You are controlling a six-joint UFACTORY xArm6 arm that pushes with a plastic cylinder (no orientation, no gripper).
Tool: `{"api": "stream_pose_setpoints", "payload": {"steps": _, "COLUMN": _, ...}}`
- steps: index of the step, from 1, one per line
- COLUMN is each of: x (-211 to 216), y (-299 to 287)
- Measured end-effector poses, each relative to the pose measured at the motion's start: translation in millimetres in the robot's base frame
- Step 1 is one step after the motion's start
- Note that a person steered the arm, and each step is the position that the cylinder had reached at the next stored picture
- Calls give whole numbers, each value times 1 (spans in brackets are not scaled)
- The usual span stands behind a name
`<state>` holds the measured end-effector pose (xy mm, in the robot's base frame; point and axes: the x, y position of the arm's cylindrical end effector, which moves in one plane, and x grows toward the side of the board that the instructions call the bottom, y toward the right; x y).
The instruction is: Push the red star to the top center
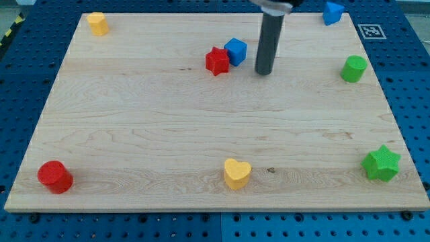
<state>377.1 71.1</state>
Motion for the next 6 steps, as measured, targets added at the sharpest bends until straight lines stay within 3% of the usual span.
{"api": "stream_pose_setpoints", "payload": {"steps": 2, "x": -9, "y": -87}}
{"api": "stream_pose_setpoints", "payload": {"steps": 6, "x": -58, "y": -97}}
